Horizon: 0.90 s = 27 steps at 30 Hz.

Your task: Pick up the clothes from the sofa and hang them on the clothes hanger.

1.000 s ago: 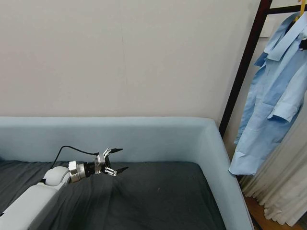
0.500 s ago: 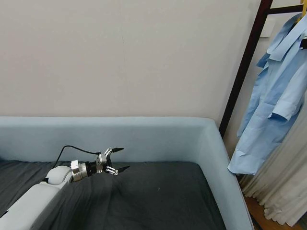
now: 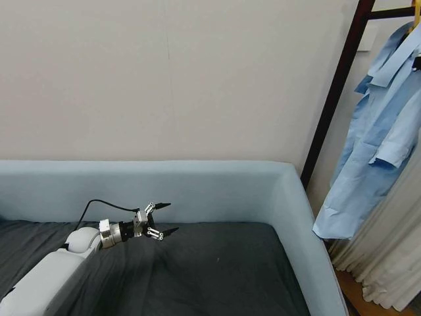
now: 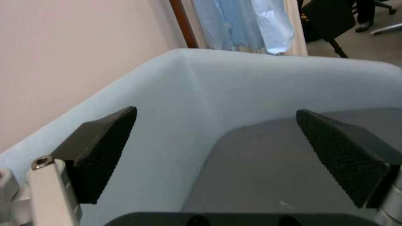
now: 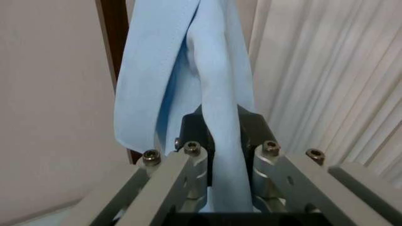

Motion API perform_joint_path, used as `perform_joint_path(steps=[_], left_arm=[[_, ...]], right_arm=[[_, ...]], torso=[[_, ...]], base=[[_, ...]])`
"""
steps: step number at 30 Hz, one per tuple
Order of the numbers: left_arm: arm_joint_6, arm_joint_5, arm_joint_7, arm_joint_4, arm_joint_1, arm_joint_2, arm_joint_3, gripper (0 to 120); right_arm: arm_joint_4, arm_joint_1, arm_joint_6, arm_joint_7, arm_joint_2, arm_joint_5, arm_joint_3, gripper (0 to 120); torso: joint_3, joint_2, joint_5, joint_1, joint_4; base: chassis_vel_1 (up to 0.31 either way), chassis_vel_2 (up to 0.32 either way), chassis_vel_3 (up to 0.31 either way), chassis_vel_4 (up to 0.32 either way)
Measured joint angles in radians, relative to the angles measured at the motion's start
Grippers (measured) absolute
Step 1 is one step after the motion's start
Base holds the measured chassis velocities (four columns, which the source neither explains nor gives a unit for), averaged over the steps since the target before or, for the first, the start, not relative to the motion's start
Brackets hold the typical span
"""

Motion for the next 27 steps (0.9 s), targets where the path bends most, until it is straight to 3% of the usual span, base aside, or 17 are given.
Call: perform_joint_path(steps=[13,27], left_arm=[[-0.004,0.001,0.000,0.000,0.011,0.005,-0.005,100],[-0.008,0.001,0.002,-0.009,0.016,0.003,-0.008,100]], right_arm=[[-0.029,-0.027,0.019,0.011,-0.019,0.006,0.059,7],[0.021,-0.008,0.027,0.104,0.025,0.047,0.028,7]], torso=[[0.000,0.000,-0.0001,0.000,0.0001],[0.000,0.000,0.0000,0.000,-0.0002]], base=[[0.000,0.000,0.000,0.000],[0.000,0.000,0.000,0.000]])
